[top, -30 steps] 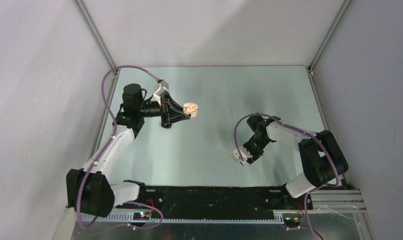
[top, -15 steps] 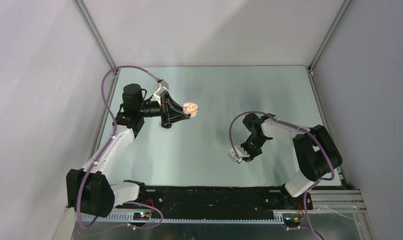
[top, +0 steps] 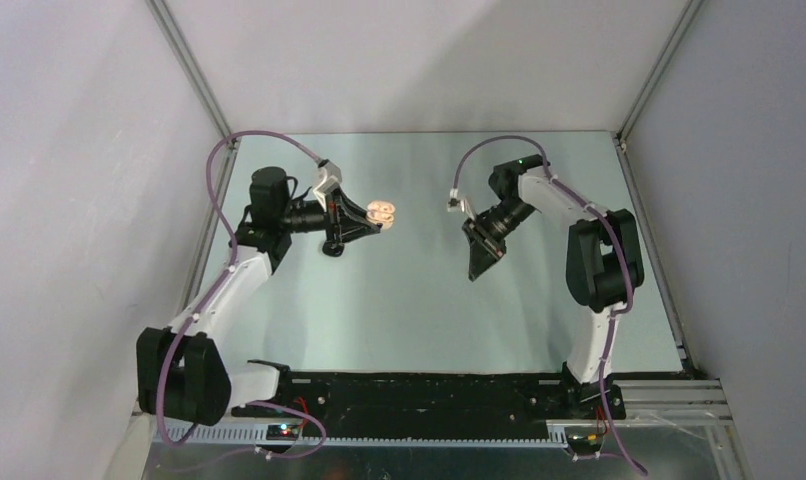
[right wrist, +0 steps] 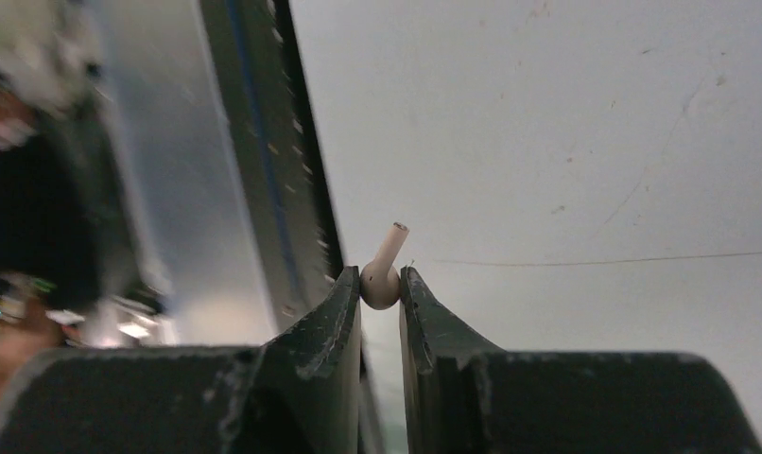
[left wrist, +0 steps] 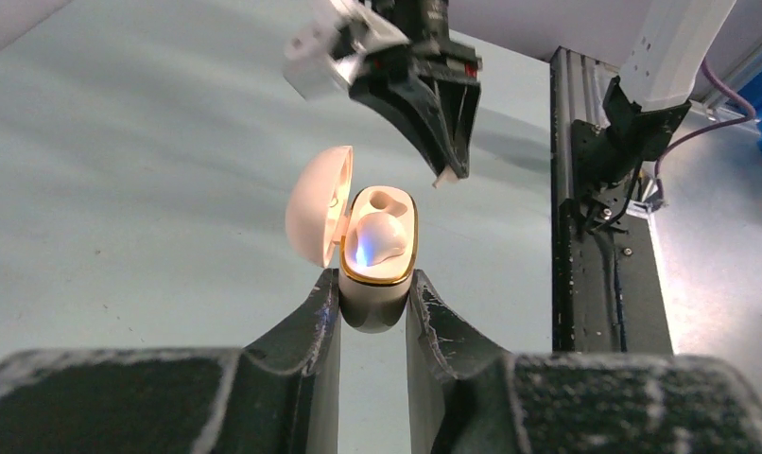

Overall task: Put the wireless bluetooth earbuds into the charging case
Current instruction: Pick up the earbud from the center of the board, then place the earbud at the center of the board.

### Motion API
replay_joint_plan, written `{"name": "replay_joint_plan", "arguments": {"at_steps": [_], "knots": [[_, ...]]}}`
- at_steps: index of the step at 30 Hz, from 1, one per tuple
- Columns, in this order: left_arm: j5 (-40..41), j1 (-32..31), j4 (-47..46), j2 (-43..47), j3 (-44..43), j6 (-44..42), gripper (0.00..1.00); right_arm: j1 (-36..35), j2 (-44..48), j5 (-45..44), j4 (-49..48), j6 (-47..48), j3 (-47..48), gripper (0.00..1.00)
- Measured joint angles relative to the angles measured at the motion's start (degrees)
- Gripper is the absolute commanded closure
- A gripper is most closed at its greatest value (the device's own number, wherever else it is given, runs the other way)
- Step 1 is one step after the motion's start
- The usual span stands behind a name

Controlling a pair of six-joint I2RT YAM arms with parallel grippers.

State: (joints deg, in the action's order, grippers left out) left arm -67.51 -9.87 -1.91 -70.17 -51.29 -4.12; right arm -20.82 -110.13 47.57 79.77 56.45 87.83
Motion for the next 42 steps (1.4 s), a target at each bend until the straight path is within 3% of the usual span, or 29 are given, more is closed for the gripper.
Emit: {"name": "replay_joint_plan", "arguments": {"at_steps": [4,9,17,27,34,42], "knots": [[0.8,-0.6,0.4,-3.1,0.0,-2.9,1.0,1.2,-2.3,6.2,3.8,-11.3,4.3,1.0],[1.3,-2.3,2.3,-5.6,0.0,-5.6,1.0,-2.6,-1.8,9.3,4.9,-24.8,5.4,1.0],[2.0,-3.0,7.8,-4.9,-0.1,-8.9,1.0,-1.7,-2.8,-2.9,-1.5,-43.6,-8.3,1.0],[5.1,-3.0,10.9,1.9,0.3,-9.0,1.0,-3.2,-8.5,-13.6,-5.2,-57.1,-9.9,0.98],[7.4,-2.8,17.3,4.3,0.3,-11.0,1.0,-2.7,-12.1,-11.0,-4.9,-59.4,-8.0,0.47],[8.7,-2.4,20.3,4.6,0.3,-13.0,1.0,-2.7,-15.4,-7.0,-5.9,-58.9,-0.6,0.22]]}}
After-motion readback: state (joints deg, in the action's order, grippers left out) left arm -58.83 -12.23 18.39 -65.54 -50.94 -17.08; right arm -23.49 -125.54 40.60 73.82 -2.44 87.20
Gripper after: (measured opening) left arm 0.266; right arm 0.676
